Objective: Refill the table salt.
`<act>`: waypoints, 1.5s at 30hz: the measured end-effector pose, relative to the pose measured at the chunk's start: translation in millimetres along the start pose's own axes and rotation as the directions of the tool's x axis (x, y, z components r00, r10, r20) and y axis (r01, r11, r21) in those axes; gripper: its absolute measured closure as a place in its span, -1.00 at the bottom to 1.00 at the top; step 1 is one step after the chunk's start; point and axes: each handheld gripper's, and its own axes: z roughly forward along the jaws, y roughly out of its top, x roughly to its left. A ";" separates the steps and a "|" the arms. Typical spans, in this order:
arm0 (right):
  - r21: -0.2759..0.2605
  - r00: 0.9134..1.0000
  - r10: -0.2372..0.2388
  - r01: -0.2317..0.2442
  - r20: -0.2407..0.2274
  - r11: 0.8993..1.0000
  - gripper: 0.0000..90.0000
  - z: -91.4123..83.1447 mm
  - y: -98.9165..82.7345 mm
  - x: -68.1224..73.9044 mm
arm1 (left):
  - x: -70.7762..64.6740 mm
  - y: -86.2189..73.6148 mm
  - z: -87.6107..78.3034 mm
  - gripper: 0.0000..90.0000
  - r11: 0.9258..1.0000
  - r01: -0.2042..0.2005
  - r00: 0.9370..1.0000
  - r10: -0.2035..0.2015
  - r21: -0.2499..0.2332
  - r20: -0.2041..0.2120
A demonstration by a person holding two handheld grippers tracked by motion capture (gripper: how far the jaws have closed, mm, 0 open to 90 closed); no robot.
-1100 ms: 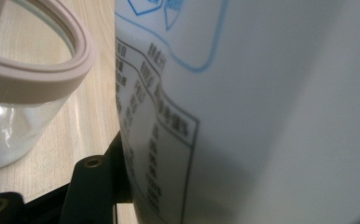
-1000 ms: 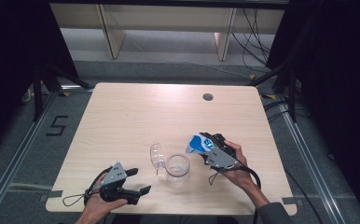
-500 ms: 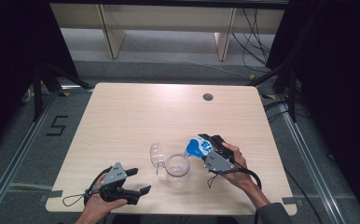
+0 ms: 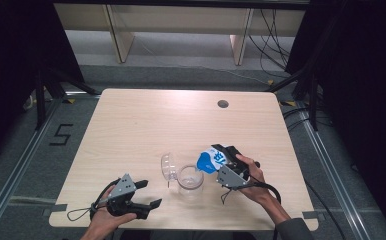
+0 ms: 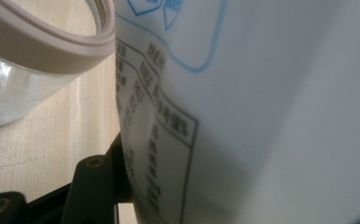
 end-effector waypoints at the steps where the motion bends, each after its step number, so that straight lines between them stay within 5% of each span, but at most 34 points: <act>1: 0.018 1.000 0.005 -0.005 0.005 1.000 -0.03 -1.8 1.2 1.1 | 0.0 0.0 0.0 -0.59 1.000 0.001 1.000 -0.001 0.000 0.000; 3: 0.015 0.999 -0.047 0.047 0.013 0.999 -0.03 -0.2 2.1 0.0 | 0.0 -0.1 0.0 -0.59 1.000 -0.001 1.000 0.001 0.000 0.000; 6: 0.025 0.999 -0.030 0.029 0.019 0.999 -0.03 -0.8 1.0 2.1 | -0.1 -0.1 0.2 -0.59 1.000 -0.002 1.000 0.002 0.001 0.001; 9: 0.025 0.997 -0.079 0.078 0.024 0.997 -0.03 -1.0 1.8 -0.4 | -0.1 -0.2 0.3 -0.59 1.000 -0.002 1.000 0.002 0.002 0.002; 11: 0.038 0.998 -0.056 0.055 0.027 0.998 -0.03 -2.3 2.3 1.5 | -0.4 -0.2 0.1 -0.59 1.000 -0.003 1.000 0.003 0.005 -0.004; 13: 0.029 0.992 -0.126 0.125 0.031 0.992 -0.03 -2.2 4.2 -2.9 | -0.4 -0.2 0.2 -0.59 1.000 -0.003 1.000 0.003 0.005 -0.004; 14: 0.033 0.997 -0.076 0.075 0.034 0.997 -0.03 -2.6 3.1 0.6 | -0.4 -0.2 0.2 -0.59 1.000 -0.002 1.000 0.002 0.005 -0.004; 15: 0.043 0.996 -0.084 0.082 0.038 0.996 -0.03 -3.2 3.8 0.5 | -0.4 -0.2 0.2 -0.59 1.000 -0.003 1.000 0.003 0.006 -0.004; 16: 0.033 0.984 -0.171 0.169 0.043 0.985 -0.02 -2.9 6.0 -4.7 | -0.3 -0.2 0.3 -0.59 1.000 -0.003 1.000 0.003 0.006 -0.004; 17: 0.042 0.995 -0.093 0.091 0.042 0.995 -0.03 -3.5 4.4 0.3 | -0.3 -0.2 0.3 -0.59 1.000 -0.003 1.000 0.003 0.006 -0.004; 22: 0.043 0.990 -0.130 0.128 0.053 0.991 -0.02 -3.6 6.2 -0.4 | -0.8 -0.3 0.6 -0.59 1.000 0.004 1.000 -0.004 0.000 -0.005; 23: 0.043 0.980 -0.193 0.191 0.047 0.981 -0.02 -3.9 7.5 -4.3 | -0.9 -0.3 0.7 -0.59 1.000 0.005 1.000 -0.005 -0.001 -0.005; 24: 0.033 0.986 -0.159 0.157 0.054 0.987 -0.02 -2.7 6.3 -1.4 | -0.9 -0.3 0.8 -0.59 1.000 0.005 1.000 -0.005 -0.002 -0.004; 29: 0.036 0.981 -0.185 0.183 0.066 0.982 -0.01 -2.2 6.9 -0.9 | 0.7 -0.3 0.1 -0.59 1.000 -0.015 1.000 0.015 0.014 0.000; 30: 0.053 0.972 -0.229 0.226 0.060 0.973 -0.01 -2.9 8.6 -2.8 | 1.2 -0.2 -0.2 -0.59 1.000 -0.021 1.000 0.021 0.018 0.000; 31: 0.044 0.979 -0.193 0.191 0.062 0.981 -0.01 -2.0 7.5 -0.1 | 0.7 -0.3 0.2 -0.59 1.000 -0.014 1.000 0.014 0.012 0.001; 34: 0.052 0.979 -0.197 0.194 0.049 0.980 -0.01 -1.6 8.4 0.6 | 0.3 -0.3 0.5 -0.59 1.000 -0.010 1.000 0.010 0.010 0.000; 35: 0.038 0.968 -0.246 0.245 0.046 0.969 -0.01 -0.7 9.6 -2.4 | -0.1 -0.4 0.8 -0.59 1.000 -0.003 1.000 0.003 0.005 0.001; 37: 0.043 0.968 -0.245 0.243 0.049 0.969 -0.01 -0.7 9.6 -1.6 | -0.1 -0.4 0.9 -0.59 1.000 -0.004 1.000 0.004 0.005 0.001; 38: 0.057 0.980 -0.190 0.187 0.056 0.981 -0.01 -1.9 8.2 1.9 | -0.2 -0.4 1.0 -0.59 1.000 -0.003 1.000 0.003 0.005 0.002; 39: 0.052 0.974 -0.219 0.217 0.051 0.975 -0.01 -1.4 8.8 0.0 | -0.1 -0.4 1.0 -0.59 1.000 -0.004 1.000 0.004 0.005 0.002; 40: 0.035 0.960 -0.276 0.274 0.050 0.961 -0.01 -0.1 10.1 -3.7 | 0.3 -0.4 0.7 -0.59 1.000 -0.010 1.000 0.010 0.009 0.002; 43: 0.058 0.977 -0.207 0.204 0.059 0.977 -0.01 -1.9 8.1 1.2 | -0.1 -0.4 1.1 -0.59 1.000 -0.003 1.000 0.003 0.005 0.001; 45: 0.063 0.975 -0.215 0.211 0.061 0.975 -0.01 -2.4 8.5 1.4 | -0.1 -0.4 1.1 -0.59 1.000 -0.003 1.000 0.003 0.006 0.001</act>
